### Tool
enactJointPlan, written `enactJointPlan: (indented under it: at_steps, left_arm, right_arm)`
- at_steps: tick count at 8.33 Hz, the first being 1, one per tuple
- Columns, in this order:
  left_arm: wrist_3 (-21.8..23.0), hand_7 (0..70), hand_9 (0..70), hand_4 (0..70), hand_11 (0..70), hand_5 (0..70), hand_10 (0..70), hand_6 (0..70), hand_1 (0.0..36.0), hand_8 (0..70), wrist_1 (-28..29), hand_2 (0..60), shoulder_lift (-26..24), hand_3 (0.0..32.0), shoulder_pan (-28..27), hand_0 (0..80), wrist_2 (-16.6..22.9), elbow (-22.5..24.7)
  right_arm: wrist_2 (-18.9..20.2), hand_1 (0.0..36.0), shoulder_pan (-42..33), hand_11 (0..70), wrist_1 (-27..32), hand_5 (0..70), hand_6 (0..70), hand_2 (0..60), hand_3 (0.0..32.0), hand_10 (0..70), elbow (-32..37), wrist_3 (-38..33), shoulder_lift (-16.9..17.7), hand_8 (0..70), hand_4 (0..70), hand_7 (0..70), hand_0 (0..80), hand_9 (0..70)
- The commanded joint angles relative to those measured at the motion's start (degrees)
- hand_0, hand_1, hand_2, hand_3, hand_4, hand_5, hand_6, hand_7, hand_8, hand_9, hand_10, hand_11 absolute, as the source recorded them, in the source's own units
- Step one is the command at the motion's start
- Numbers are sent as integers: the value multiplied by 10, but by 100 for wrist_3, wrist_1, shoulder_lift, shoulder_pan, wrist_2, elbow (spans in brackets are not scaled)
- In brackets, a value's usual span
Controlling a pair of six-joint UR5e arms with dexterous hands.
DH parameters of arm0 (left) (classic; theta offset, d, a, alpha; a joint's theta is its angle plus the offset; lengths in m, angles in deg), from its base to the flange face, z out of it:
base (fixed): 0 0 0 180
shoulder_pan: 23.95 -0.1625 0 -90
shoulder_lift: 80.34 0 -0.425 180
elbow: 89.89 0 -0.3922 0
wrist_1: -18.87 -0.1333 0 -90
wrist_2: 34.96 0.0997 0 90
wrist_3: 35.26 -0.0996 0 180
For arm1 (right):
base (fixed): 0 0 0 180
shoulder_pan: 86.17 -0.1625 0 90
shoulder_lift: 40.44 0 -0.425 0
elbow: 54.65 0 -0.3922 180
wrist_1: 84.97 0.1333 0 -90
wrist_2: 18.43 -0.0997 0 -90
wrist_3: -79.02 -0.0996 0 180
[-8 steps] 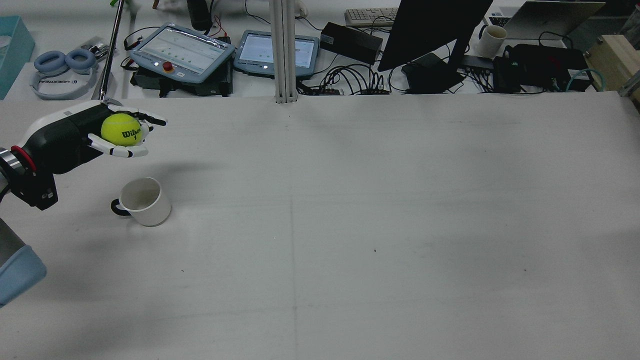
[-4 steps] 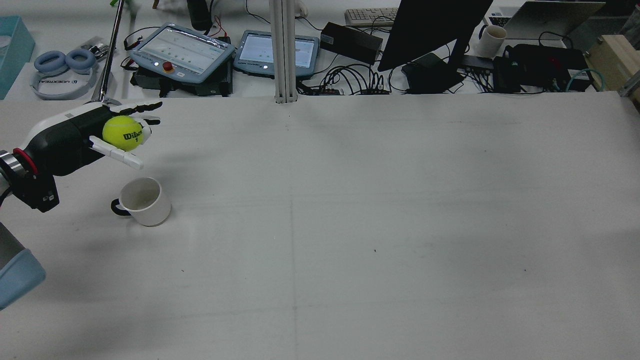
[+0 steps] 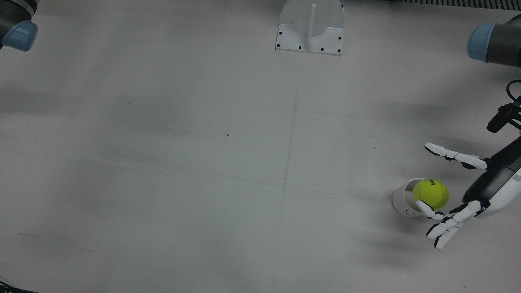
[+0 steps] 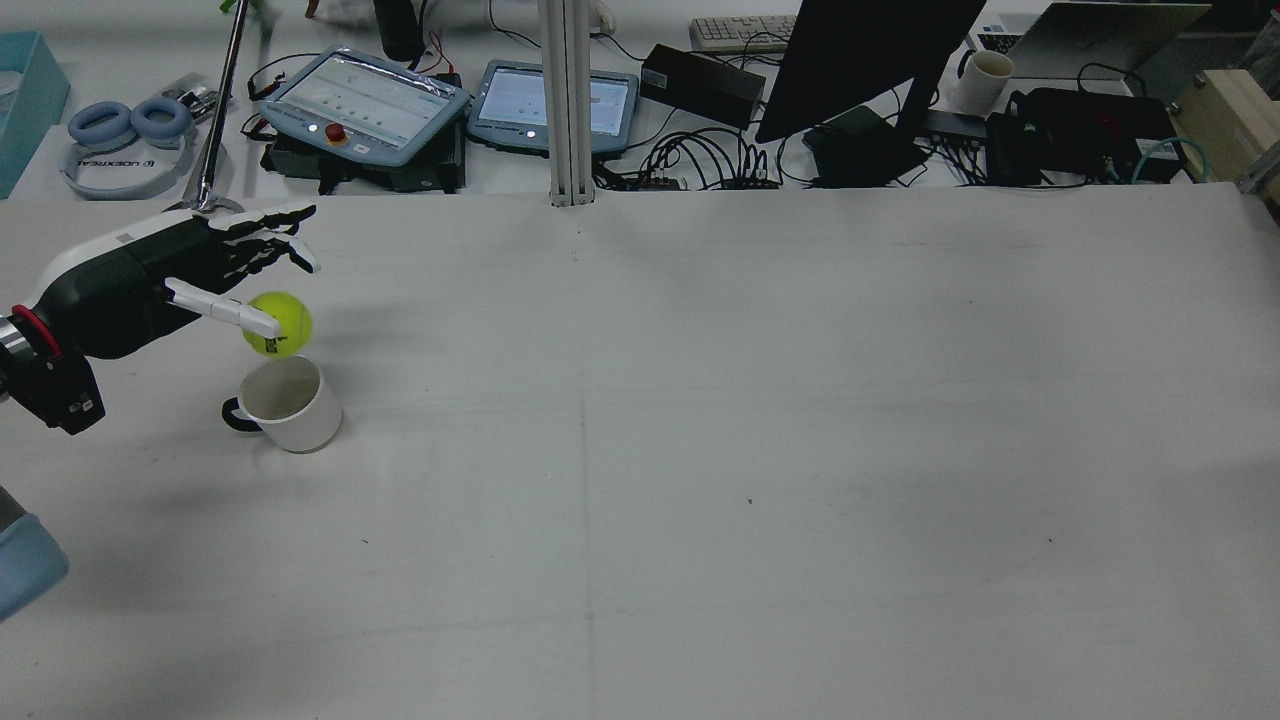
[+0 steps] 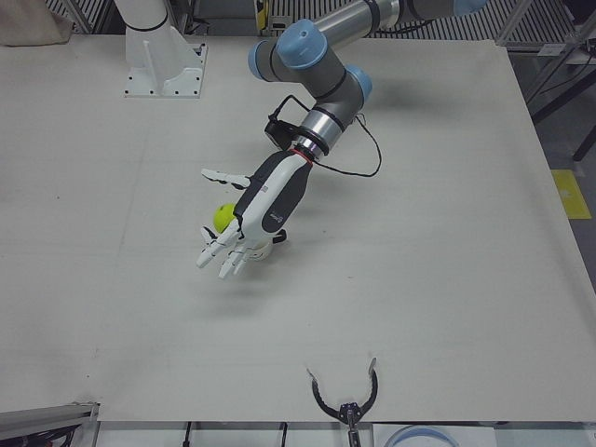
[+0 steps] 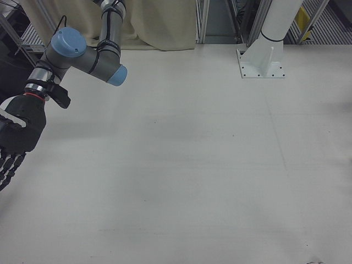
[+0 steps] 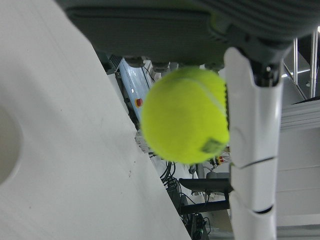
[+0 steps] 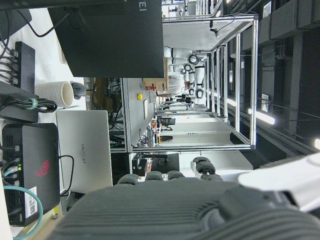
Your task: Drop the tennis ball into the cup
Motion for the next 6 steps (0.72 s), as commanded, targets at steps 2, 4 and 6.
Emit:
enactJointPlan:
  at_steps: [2,4,6]
  left_arm:
    - [0,249,35,152,0,45,0,24,298,0,124,106,76,0,-10,603,0,55]
    - [0,247,35,155,0,52,0,64,299,8,133,124,67,0,-2,603,0,125]
    - [0,256,37,136,0,51,0,25,326,1,-391,146,-99,0,164,624,0,764]
  right_arm:
    - [0,0,0,0,0,0,0,0,0,0,9,0,0,0,0,0,0,0]
    - [0,0,0,0,0,0,0,0,0,0,9,0,0,0,0,0,0,0]
    - [0,0,0,0,0,0,0,0,0,0,9,0,0,0,0,0,0,0]
